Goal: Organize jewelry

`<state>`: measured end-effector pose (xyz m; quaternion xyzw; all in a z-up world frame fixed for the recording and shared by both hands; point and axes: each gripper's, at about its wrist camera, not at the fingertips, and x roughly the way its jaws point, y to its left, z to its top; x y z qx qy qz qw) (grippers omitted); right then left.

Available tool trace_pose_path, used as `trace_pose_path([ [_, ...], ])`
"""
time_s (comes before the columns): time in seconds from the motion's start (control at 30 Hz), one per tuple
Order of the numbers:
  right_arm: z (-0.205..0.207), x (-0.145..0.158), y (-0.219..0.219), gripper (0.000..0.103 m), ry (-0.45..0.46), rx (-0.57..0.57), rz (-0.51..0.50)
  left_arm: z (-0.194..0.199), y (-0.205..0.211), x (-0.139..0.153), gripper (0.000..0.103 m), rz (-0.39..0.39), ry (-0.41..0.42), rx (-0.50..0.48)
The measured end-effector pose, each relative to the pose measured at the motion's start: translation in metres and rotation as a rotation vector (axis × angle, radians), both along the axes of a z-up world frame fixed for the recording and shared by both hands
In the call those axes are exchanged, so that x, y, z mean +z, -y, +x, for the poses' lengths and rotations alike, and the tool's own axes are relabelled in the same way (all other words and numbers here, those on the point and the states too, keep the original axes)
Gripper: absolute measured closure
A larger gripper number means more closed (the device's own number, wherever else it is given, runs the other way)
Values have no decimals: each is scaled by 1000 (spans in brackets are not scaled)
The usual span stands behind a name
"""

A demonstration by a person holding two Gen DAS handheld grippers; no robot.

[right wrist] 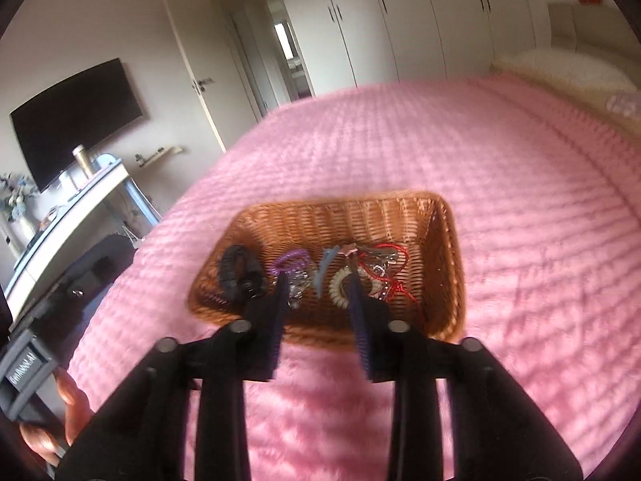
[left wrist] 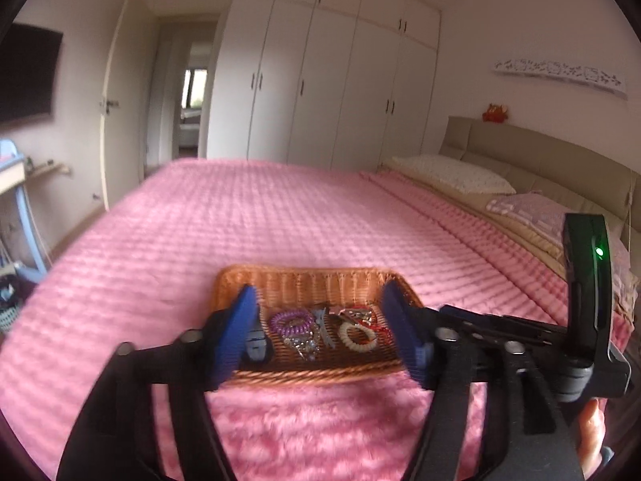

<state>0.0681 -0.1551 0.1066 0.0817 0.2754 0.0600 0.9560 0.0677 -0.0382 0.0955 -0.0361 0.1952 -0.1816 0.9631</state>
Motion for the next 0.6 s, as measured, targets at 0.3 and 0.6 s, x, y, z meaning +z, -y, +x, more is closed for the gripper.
trace_pose_path([
  [0.3, -105, 0, -28, 45, 246, -37, -92, -84, -20, -2, 25, 67, 115, 83],
  [0.6, -137, -22, -42, 41, 393, -127, -168, -123, -26, -37, 25, 77, 232, 194],
])
